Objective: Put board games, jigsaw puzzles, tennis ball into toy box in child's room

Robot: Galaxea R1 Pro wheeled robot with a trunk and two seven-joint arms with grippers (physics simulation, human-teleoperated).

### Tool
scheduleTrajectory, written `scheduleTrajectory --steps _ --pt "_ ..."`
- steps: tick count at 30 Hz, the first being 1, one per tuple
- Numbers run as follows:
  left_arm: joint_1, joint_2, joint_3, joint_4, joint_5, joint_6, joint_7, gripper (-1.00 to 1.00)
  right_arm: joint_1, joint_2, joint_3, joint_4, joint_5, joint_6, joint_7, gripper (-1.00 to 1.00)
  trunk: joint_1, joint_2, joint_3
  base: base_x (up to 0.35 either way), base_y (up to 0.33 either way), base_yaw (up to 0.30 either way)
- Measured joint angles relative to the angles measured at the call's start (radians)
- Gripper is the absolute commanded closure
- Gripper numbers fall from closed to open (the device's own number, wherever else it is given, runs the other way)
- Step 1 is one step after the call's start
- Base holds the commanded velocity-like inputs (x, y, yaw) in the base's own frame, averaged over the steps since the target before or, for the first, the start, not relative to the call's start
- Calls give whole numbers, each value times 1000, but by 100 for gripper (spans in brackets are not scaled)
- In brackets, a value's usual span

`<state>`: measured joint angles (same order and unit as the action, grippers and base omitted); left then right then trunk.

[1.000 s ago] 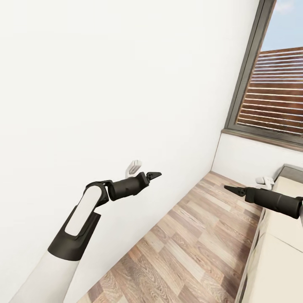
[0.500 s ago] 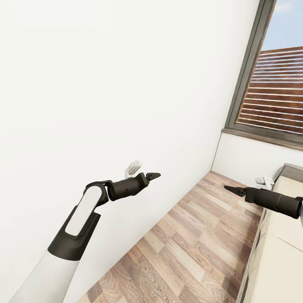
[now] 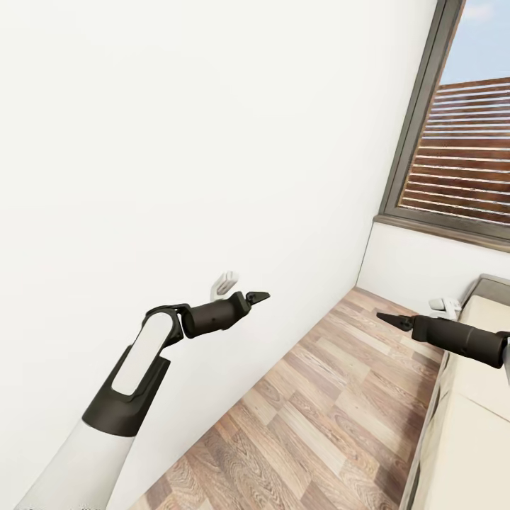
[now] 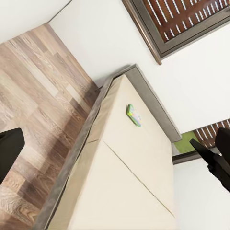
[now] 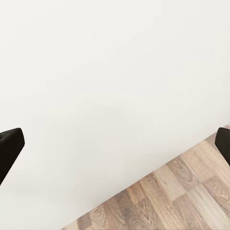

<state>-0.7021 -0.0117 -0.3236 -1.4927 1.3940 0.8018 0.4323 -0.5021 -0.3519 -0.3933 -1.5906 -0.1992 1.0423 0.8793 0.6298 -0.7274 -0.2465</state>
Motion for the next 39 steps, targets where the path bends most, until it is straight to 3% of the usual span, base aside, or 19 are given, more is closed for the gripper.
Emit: scheduleTrajectory --steps 7,9,13,15,16,28,33,38,39 --pt "-1 -3 0 12 -51 -1 0 -100 0 1 4 0 5 0 -2 -100 27 -49 -19 0 0 -101" --pt "-1 -8 0 17 -87 -2 0 -100 0 2 5 -1 8 0 -2 -100 34 -63 -23 0 0 -161" --pt "-3 -11 0 31 -101 -2 0 -100 0 2 6 -1 11 0 -3 -100 50 -91 -32 0 0 -174" --pt "-5 -14 1 56 -111 -5 -1 -100 0 2 6 -1 12 0 -3 -100 58 -105 -36 0 0 -115" --pt "-15 -17 2 121 -120 -10 -2 -100 0 2 3 -1 12 0 -2 -100 61 -112 -39 0 0 -50" --pt "-24 -14 10 165 -127 -18 -1 -100 -3 6 9 10 12 0 -6 -100 107 -196 -71 0 0 -89" --pt "-24 -14 11 166 -127 -18 -1 -100 -10 36 23 50 17 -1 -43 -100 127 -231 -83 0 0 -115" --pt "-24 -14 12 167 -127 -19 -1 -100 -24 107 57 104 27 -2 -163 -100 146 -266 -96 0 0 -106" --pt "-24 -14 12 167 -127 -19 -1 -100 -24 108 57 105 27 -2 -164 -100 150 -273 -98 0 0 -76"
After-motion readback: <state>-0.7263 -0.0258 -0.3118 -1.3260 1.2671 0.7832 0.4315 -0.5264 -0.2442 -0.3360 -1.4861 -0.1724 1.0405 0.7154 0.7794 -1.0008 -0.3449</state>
